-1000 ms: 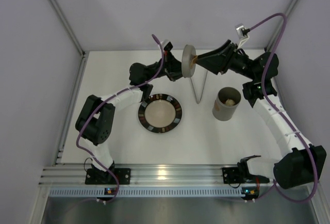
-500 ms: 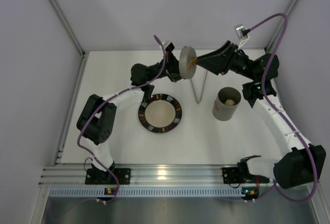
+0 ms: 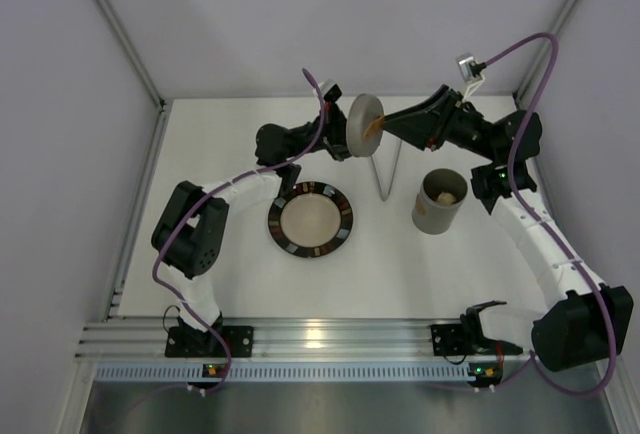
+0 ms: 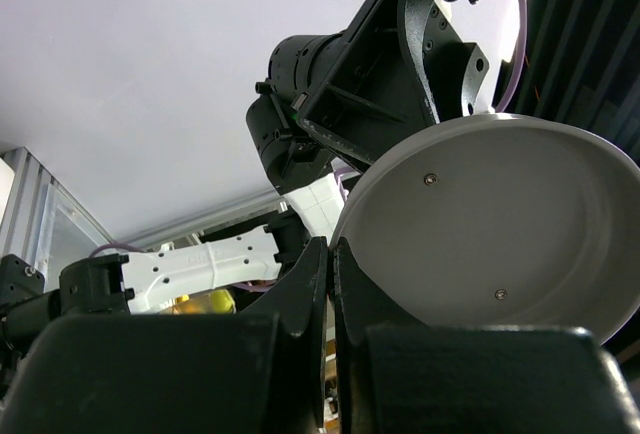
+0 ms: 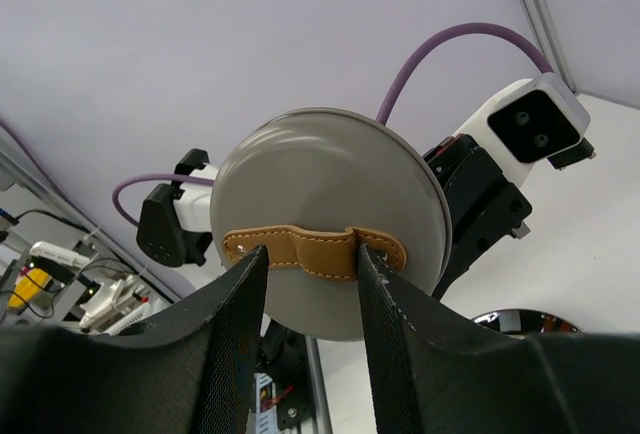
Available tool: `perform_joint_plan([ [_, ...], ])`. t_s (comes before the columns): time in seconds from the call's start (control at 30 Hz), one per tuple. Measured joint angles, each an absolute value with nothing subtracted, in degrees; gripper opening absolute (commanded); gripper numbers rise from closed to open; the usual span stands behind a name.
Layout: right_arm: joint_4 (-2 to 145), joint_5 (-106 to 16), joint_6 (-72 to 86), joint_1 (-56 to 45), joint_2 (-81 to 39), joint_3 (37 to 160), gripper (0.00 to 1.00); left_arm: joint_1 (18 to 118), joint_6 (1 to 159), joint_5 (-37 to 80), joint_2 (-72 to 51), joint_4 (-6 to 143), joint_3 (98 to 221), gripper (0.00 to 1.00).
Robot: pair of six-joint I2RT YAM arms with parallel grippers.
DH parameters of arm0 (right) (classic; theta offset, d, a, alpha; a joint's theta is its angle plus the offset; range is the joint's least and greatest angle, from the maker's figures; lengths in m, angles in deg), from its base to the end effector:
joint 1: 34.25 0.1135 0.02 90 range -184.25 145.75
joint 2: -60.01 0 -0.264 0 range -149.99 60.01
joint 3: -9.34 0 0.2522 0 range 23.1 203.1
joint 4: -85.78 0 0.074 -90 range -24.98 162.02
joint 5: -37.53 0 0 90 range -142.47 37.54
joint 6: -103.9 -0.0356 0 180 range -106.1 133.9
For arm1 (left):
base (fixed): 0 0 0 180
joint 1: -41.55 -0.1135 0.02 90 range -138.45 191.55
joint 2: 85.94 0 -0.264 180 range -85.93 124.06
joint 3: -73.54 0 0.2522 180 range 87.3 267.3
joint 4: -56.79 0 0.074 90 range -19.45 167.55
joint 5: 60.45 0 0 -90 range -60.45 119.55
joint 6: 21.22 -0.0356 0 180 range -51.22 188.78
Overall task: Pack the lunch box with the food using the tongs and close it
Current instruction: Pick up the box lid from the center of the board.
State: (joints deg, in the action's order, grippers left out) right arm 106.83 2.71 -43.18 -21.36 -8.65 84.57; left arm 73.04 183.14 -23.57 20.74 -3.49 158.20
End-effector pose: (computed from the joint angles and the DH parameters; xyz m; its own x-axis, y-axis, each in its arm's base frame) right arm 0.2450 0.0861 0.4320 -0.4565 0.3872 -0.8010 -0.8339 0.1275 0.5369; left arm 0.3300 -0.2356 0.3309 -0.9913 -0.0339 -0.1273 0.1308 -0.3704 -0.9196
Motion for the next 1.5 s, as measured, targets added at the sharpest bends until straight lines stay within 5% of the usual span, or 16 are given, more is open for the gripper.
perform_joint_plan([
  [1.03, 96.8, 5.4, -31.6, -21.1, -3.9, 85.1, 0.40, 73.4, 183.1, -23.6, 20.8, -4.8, 158.5, 0.00],
  [1.33, 89.0, 3.7, -25.2, -20.6, -4.2, 88.0, 0.18, 73.5, 183.1, -23.6, 20.8, -4.9, 158.5, 0.00],
  [1.5, 89.1, 3.5, -24.6, -20.2, -5.5, 88.5, 0.18, 73.4, 183.1, -23.6, 21.2, -4.8, 158.5, 0.00],
])
